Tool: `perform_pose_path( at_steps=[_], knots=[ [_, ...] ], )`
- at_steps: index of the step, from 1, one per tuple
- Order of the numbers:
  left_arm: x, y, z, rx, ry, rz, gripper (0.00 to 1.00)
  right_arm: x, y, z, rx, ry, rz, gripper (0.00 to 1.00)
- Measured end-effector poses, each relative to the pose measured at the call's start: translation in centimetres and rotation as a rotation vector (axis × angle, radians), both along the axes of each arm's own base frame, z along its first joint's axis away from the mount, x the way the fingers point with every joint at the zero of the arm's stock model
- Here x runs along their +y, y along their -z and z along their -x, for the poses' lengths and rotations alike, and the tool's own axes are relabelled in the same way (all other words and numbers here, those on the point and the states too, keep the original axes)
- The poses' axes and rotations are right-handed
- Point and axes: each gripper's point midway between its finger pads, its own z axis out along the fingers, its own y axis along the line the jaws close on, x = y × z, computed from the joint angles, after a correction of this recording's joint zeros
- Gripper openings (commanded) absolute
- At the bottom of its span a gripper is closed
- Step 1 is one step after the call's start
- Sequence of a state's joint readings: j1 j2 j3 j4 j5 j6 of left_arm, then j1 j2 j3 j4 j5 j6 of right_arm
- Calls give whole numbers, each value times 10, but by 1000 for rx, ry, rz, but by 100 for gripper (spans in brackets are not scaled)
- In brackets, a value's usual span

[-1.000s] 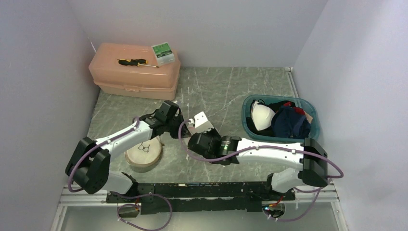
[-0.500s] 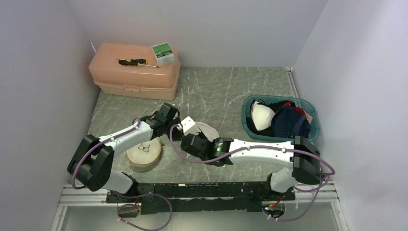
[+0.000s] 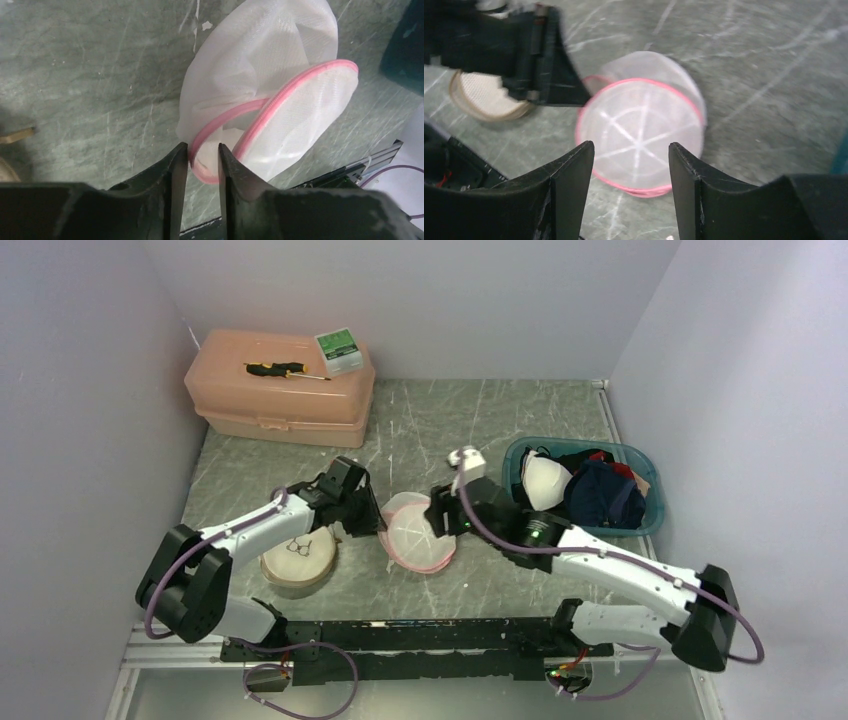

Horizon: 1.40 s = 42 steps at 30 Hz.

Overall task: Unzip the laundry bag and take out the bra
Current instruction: Close the laundry bag at the center of the board, then move the laundry bag to the center of the board.

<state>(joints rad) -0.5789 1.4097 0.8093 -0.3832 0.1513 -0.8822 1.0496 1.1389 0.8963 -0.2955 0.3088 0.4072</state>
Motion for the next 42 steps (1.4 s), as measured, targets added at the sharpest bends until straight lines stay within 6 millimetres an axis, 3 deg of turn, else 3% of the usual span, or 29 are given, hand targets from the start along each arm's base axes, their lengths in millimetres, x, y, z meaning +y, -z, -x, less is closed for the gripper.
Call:
perform_pose_path(
  at_steps=[4,8,14,18,21,26,33,42],
  knots=[
    [7,-11,4,-22,-8,-11,53,-37,16,-17,29,108,-64,58],
    [17,-37,6,-73,-15,-25,52,-44,42,-12,86,112,-47,56],
    [15,-96,5,-232,17,64,33,-47,48,-18,88,127,-97,53],
    [-13,-119,6,-315,113,213,13,-56,60,-25,111,166,-127,53],
    [-39,-105,11,-287,200,244,7,-61,70,-24,133,182,-126,53],
    [-65,-56,20,-181,290,201,3,-62,71,-24,139,185,-142,53],
    [-58,-10,12,-102,258,102,3,-62,71,-20,144,181,-168,54],
    [-32,19,-13,-66,125,40,3,-65,83,-14,174,179,-161,54]
  ],
)
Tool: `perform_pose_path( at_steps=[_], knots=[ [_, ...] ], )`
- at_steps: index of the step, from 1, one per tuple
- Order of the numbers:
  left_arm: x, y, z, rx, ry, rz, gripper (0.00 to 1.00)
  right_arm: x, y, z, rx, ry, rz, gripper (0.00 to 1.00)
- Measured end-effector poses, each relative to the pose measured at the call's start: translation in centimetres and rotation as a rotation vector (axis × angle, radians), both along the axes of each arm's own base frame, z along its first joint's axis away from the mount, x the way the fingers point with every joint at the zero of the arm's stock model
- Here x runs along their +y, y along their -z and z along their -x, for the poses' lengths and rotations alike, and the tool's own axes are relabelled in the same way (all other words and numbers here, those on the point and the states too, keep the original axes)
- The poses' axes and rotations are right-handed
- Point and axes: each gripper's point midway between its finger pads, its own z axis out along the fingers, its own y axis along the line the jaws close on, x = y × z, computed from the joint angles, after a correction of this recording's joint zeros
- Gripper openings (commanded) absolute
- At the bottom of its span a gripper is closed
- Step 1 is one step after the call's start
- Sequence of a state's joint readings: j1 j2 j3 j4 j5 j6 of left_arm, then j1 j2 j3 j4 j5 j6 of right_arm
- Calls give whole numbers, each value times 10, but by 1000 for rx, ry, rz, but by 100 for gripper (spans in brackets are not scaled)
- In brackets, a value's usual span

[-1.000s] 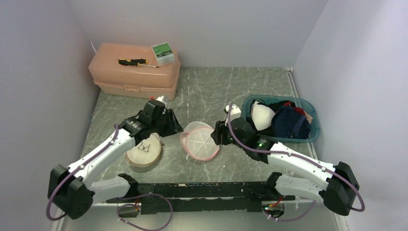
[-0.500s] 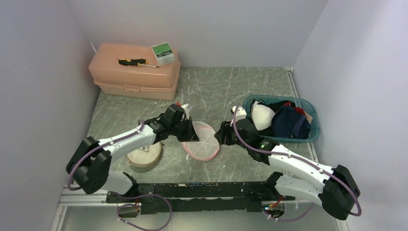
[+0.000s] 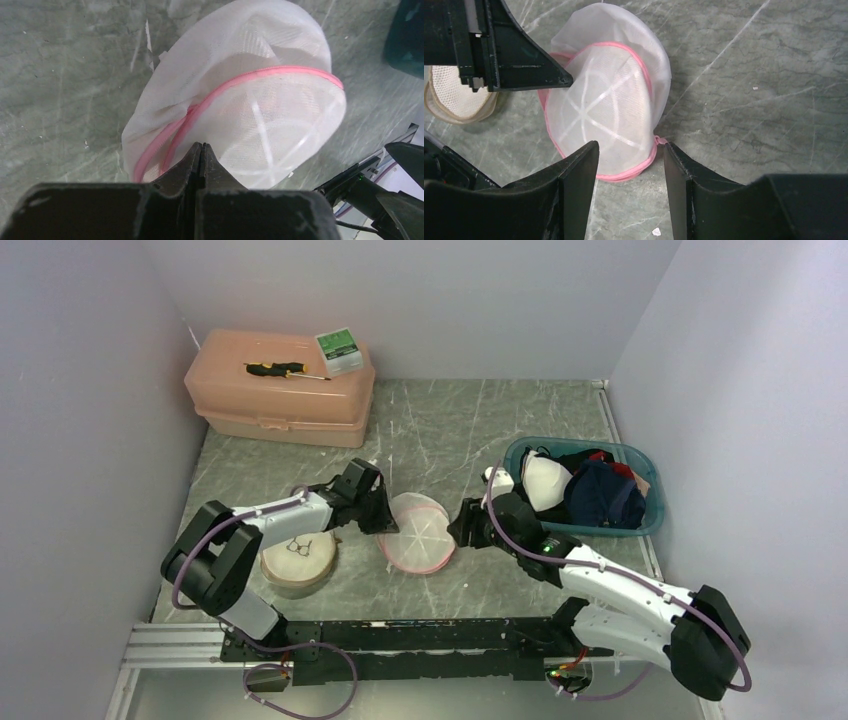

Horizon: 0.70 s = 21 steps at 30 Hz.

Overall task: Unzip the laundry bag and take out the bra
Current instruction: Move the laundry bag to the center of the board.

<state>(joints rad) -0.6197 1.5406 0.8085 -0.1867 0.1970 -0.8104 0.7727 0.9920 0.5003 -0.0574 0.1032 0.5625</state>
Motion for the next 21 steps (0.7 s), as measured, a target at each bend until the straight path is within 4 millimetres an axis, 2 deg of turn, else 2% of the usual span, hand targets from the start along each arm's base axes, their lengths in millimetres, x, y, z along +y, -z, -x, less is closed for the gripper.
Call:
perform_pose_path(
  at_steps=[5,11,17,21],
  knots=[
    [3,12,-1,22,-18,-19,3,-2,2,4,-2,-7,-8,55],
    [7,17,-3,29,-38,-23,3,-6,5,12,-2,-21,-24,58],
    [10,18,-6,17,-51,-39,3,-4,22,19,44,-39,-64,58],
    [11,19,-6,16,-54,-38,3,6,32,25,98,-64,-120,61]
  ],
)
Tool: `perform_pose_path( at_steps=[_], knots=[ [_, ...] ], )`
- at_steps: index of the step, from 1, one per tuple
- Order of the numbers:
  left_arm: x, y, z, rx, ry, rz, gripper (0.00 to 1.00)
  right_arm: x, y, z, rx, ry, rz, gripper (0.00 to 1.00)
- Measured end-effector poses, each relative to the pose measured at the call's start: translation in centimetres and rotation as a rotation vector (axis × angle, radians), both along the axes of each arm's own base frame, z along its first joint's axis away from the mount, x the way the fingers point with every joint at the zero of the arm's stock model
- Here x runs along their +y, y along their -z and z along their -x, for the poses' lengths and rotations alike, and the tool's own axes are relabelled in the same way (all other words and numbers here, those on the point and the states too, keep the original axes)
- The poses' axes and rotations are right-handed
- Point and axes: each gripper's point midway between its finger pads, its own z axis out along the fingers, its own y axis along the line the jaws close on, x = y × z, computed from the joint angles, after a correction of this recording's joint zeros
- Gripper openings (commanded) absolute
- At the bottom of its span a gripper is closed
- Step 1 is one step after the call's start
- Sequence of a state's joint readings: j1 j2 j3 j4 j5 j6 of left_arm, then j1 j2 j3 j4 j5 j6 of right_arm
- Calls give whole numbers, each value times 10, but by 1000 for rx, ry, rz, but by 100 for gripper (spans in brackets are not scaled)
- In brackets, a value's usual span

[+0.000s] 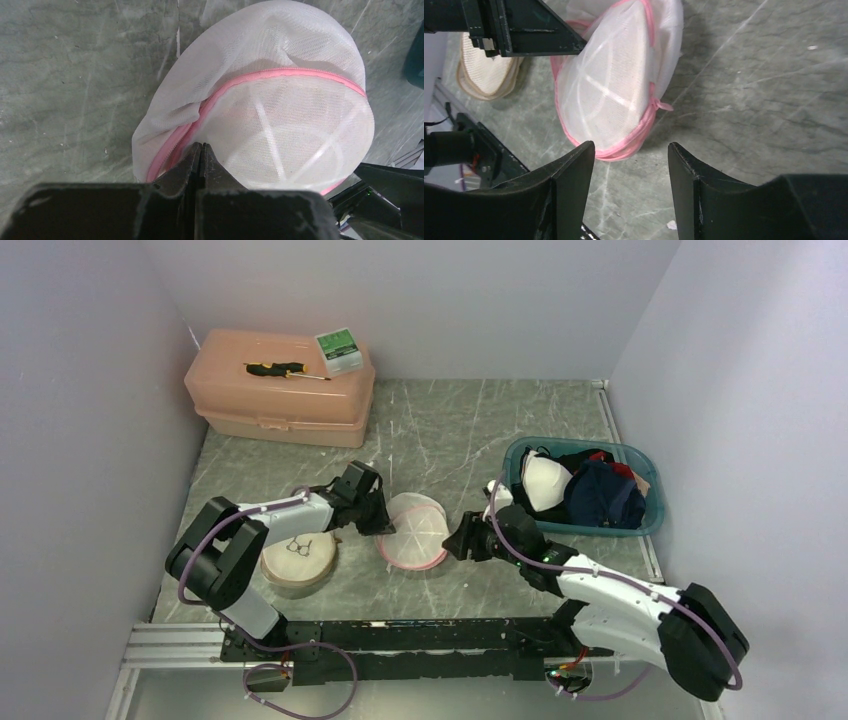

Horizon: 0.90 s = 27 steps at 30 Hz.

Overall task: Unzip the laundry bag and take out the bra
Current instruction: Move the laundry bag to the center of the board.

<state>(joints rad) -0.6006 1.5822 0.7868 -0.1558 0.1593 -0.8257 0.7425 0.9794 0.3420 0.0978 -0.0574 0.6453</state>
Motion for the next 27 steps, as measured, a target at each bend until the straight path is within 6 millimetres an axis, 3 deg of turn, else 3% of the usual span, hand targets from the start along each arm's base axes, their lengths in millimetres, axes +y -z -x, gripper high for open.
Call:
perform_pose_path(
  at_steps=[10,14,21,27],
  knots=[
    [2,4,0,-5,-5,2,3,22,20,-7,167,53,-132,63],
    [1,5,0,-10,-6,7,3,26,33,-6,234,70,-145,58],
    [2,6,0,-14,-7,17,3,33,44,-6,288,73,-159,23],
    [5,2,0,-21,-15,20,5,39,32,-16,250,64,-168,2]
  ],
)
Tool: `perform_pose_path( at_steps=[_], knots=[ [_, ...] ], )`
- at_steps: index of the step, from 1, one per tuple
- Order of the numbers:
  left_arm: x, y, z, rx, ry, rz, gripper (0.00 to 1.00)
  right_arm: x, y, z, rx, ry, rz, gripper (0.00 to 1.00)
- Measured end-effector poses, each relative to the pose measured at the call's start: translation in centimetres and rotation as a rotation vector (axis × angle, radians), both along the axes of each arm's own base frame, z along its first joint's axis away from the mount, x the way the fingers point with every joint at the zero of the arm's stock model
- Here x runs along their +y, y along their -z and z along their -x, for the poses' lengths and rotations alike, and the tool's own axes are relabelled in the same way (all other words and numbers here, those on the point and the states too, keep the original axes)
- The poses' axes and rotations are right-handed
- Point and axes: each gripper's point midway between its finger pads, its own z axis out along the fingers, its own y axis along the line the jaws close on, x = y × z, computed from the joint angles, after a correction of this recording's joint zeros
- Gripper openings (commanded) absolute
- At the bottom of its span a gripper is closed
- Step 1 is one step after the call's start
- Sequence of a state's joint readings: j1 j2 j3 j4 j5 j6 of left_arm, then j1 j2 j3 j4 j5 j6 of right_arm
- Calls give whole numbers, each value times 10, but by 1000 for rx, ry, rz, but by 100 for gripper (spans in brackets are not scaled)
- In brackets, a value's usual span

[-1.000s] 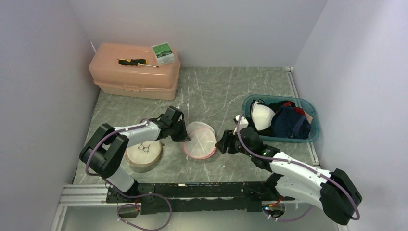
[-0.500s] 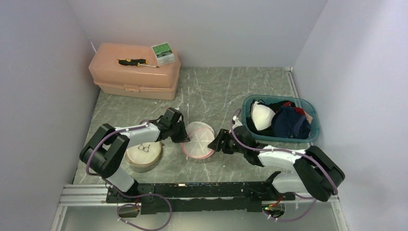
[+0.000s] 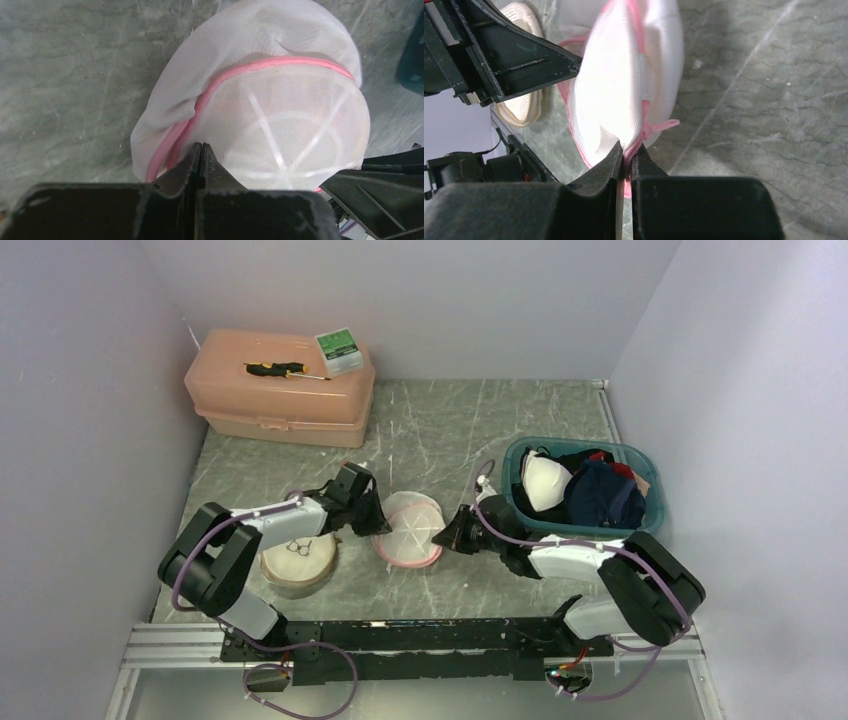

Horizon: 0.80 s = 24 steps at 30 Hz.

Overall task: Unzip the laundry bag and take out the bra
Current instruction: Move the laundry bag to the center of the board.

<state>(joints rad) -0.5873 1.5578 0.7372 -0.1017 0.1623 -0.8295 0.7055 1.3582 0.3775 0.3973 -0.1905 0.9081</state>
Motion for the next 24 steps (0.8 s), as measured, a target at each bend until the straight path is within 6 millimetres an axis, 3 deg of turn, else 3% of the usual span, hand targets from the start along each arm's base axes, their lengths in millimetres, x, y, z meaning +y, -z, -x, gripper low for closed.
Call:
perform_pose_path(
  at_steps=[3,6,13,17,22,24],
  knots=[
    [5,-13,3,-12,-8,3,15,2,-12,-4,-36,-12,3,0],
    [9,-33,8,-29,-6,13,37,3,-28,-13,-82,-8,5,0],
    [19,-95,13,-138,-16,38,43,10,-48,-36,-141,-14,31,0],
    [30,-121,17,-198,-40,44,43,13,-37,-55,-118,-10,63,0],
    [40,-127,21,-214,-63,26,43,7,-4,-86,-39,13,108,0],
    [41,-125,22,-213,-67,20,42,7,6,-95,-16,17,119,16]
  ],
)
